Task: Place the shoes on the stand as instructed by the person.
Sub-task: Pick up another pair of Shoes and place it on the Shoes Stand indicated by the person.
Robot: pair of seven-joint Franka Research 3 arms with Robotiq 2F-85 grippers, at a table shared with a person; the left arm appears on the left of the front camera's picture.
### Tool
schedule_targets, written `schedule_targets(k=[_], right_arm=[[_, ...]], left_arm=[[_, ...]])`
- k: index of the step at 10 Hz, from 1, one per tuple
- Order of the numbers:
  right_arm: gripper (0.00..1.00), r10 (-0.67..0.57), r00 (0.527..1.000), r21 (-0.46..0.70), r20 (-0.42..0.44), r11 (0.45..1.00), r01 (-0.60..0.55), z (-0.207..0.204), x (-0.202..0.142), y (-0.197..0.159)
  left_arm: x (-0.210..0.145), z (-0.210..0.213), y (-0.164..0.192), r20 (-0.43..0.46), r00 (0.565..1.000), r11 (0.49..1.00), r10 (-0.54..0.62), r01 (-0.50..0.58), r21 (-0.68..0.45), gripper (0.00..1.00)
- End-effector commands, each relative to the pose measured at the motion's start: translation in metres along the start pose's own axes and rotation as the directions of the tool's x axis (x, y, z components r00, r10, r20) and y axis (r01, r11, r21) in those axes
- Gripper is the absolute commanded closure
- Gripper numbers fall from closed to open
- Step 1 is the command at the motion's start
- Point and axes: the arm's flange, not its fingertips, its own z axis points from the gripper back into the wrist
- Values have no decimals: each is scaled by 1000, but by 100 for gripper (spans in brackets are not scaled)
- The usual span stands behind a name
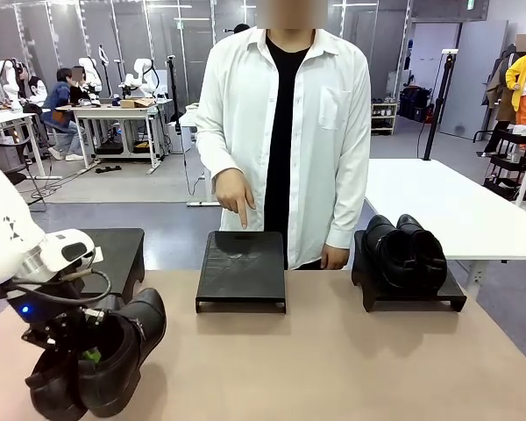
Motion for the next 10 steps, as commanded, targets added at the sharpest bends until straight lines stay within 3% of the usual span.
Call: schedule_targets(k=[1, 6, 10], right_arm=[[0, 7, 1000, -11, -5, 1000, -8, -1, -3, 2], [0, 7, 1000, -11, -5, 1000, -8, -1, -3, 2], [0, 7, 1000, -11, -5, 1000, -8, -1, -3, 2]], left_arm=[[23, 28, -25, 27, 999, 1000, -17, 17, -1, 92], [84, 50, -118, 75, 996, 997, -39, 34, 67, 92], [134, 31, -189, 165, 986, 998, -3, -7, 58, 92]])
